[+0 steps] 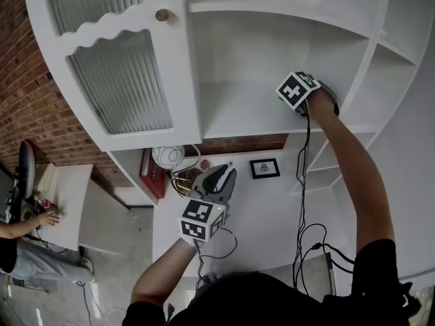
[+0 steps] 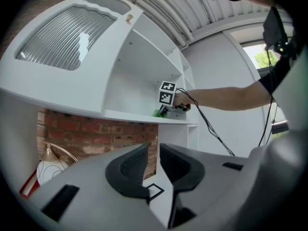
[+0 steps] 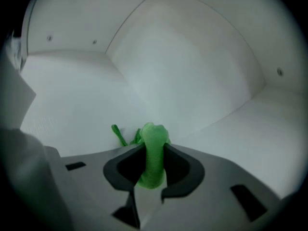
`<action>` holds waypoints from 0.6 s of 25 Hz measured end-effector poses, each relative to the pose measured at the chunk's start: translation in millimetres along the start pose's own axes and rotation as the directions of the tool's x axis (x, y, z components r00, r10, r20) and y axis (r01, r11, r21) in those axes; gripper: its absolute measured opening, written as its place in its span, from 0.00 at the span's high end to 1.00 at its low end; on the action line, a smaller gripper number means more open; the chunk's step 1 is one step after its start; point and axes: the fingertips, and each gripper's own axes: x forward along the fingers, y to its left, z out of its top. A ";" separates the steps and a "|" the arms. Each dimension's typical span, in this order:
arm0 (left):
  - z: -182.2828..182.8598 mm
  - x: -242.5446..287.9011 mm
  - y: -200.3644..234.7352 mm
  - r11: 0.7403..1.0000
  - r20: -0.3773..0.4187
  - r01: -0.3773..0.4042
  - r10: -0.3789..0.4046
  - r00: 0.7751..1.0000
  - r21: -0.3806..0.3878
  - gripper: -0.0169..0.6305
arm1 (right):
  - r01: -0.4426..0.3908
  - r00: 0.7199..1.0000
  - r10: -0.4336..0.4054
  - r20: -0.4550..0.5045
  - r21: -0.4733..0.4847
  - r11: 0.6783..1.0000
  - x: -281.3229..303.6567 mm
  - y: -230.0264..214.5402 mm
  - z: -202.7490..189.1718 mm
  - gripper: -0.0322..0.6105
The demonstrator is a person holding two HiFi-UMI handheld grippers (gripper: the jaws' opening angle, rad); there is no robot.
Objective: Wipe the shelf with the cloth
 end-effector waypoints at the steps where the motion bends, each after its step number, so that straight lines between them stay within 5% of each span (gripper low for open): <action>1: -1.1 0.2 0.0 1.000 -0.002 0.002 -0.002 1.000 -0.008 0.86 | 0.043 0.999 -0.045 -0.029 -0.072 0.996 0.3 0.4 -1.9 0.81; 10: -10.9 -2.0 5.8 0.998 -0.027 -0.007 0.005 1.000 -0.069 0.86 | 0.182 0.952 -0.255 -0.171 -0.354 0.917 4.3 -11.9 -21.6 0.81; 15: -14.2 -1.6 3.7 0.997 -0.036 -0.008 0.006 0.999 -0.074 0.86 | 0.245 0.930 -0.335 -0.147 -0.431 0.869 -2.1 -18.5 -22.7 0.81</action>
